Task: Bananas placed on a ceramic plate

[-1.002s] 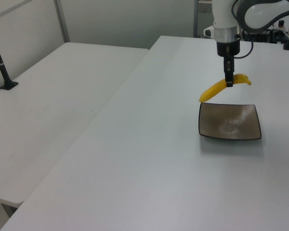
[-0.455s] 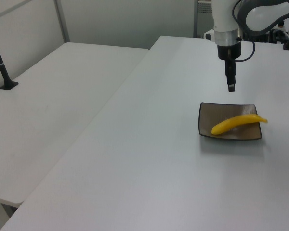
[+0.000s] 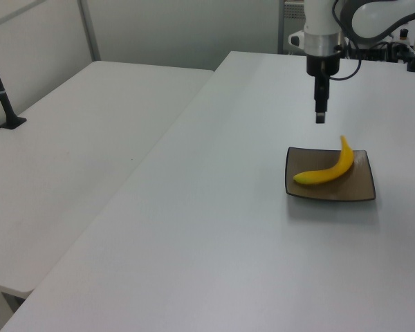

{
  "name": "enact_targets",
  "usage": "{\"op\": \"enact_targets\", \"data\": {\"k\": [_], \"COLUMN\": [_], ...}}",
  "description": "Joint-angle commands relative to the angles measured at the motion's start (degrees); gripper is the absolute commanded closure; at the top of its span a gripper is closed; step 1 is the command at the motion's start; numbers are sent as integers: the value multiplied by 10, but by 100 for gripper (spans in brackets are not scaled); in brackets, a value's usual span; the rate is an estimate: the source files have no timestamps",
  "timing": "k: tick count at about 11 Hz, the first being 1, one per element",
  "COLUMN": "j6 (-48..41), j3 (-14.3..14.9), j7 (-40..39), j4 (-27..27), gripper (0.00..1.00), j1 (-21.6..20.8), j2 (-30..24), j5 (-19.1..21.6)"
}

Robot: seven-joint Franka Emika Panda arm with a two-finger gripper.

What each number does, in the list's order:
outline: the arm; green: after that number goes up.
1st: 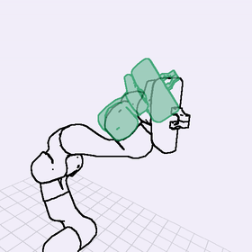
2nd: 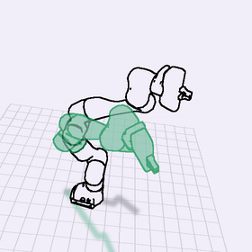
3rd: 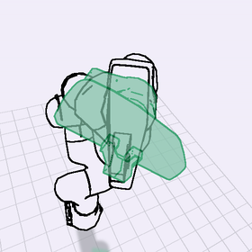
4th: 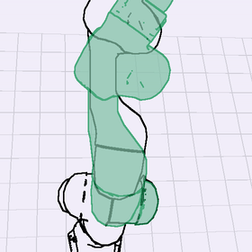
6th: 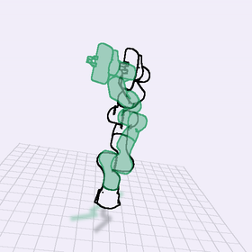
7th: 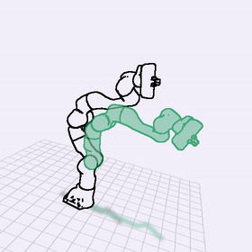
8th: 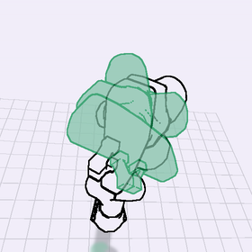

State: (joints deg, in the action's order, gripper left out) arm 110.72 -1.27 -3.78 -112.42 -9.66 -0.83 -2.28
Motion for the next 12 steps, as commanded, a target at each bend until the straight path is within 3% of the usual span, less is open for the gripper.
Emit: {"op": "enact_targets", "data": {"k": [1, 2, 5, 8, 12], "j6": [26, 48, 55, -66, -75], "j3": [2, 1, -40, -40, -23], "j7": [46, 47, 43, 43, 41], "j4": [70, 70, 70, 99, 96], "gripper": [0, 0, 0, 0, 0], "j1": [12, 17, 60, 76, 72], "j2": [50, 56, 60, 51, 19], "j5": [10, 10, 3, -1, -6]}}
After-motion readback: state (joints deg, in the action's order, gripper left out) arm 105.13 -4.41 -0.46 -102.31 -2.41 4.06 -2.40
